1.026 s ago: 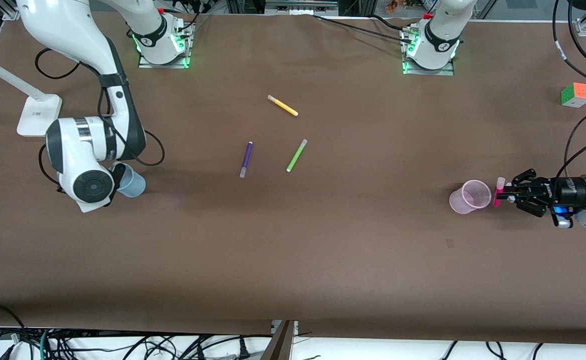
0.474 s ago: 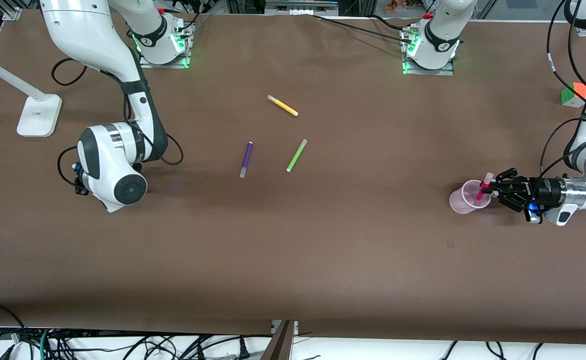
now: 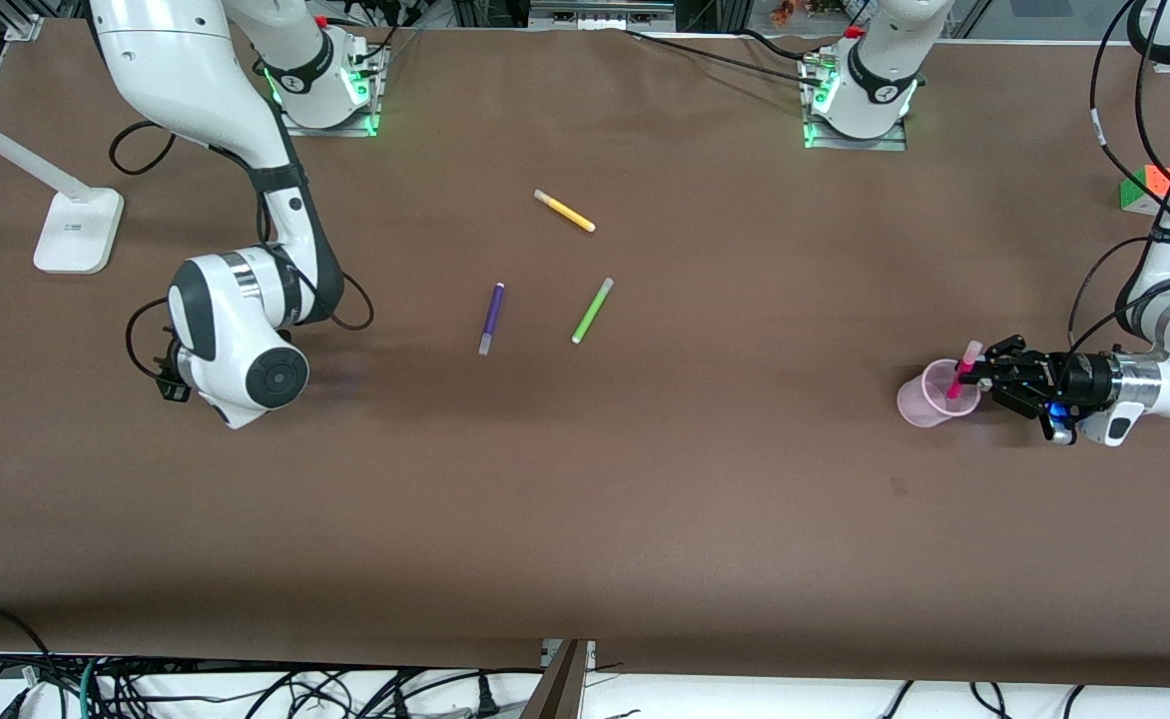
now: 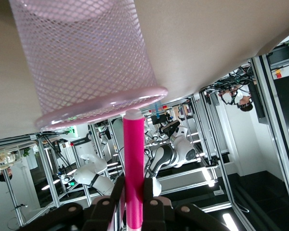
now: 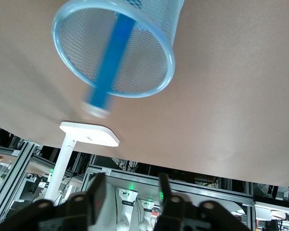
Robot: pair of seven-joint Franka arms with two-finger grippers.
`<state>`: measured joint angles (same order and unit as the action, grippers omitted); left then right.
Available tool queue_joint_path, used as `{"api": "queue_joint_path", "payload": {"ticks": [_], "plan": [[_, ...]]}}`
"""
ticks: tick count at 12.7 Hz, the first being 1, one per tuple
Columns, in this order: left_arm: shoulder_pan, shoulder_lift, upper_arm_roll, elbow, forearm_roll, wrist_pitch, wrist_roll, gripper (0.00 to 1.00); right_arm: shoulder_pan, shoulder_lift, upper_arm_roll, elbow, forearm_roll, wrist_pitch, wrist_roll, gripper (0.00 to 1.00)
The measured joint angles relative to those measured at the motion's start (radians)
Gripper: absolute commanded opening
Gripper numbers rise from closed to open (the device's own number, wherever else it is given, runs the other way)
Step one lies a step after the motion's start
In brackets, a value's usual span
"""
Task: Place pink and blue markers in matching cups
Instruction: 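Lower the pink marker into the pink cup while the right gripper drops blue, then open the left gripper over the pink cup and lift away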
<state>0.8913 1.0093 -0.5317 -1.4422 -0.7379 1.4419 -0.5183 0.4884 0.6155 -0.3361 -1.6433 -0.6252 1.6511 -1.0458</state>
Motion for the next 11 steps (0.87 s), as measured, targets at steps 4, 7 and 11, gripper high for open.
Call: {"api": "queue_joint_path", "payload": {"ticks": [4, 7, 11], "plan": [[0.0, 0.005, 0.012, 0.0, 0.0, -0.007, 0.036, 1.0, 0.0, -0.001, 0.0, 0.041, -0.002, 0.001, 0.0, 1.0], [-0.003, -0.024, -0.007, 0.025, 0.061, -0.009, 0.04, 1.0, -0.002, -0.008, -0.01, 0.146, 0.077, -0.003, 0.004, 1.0], [-0.072, -0.258, -0.026, 0.047, 0.153, -0.02, -0.003, 1.0, -0.006, -0.016, -0.029, 0.323, 0.217, -0.013, 0.031, 1.0]]}}
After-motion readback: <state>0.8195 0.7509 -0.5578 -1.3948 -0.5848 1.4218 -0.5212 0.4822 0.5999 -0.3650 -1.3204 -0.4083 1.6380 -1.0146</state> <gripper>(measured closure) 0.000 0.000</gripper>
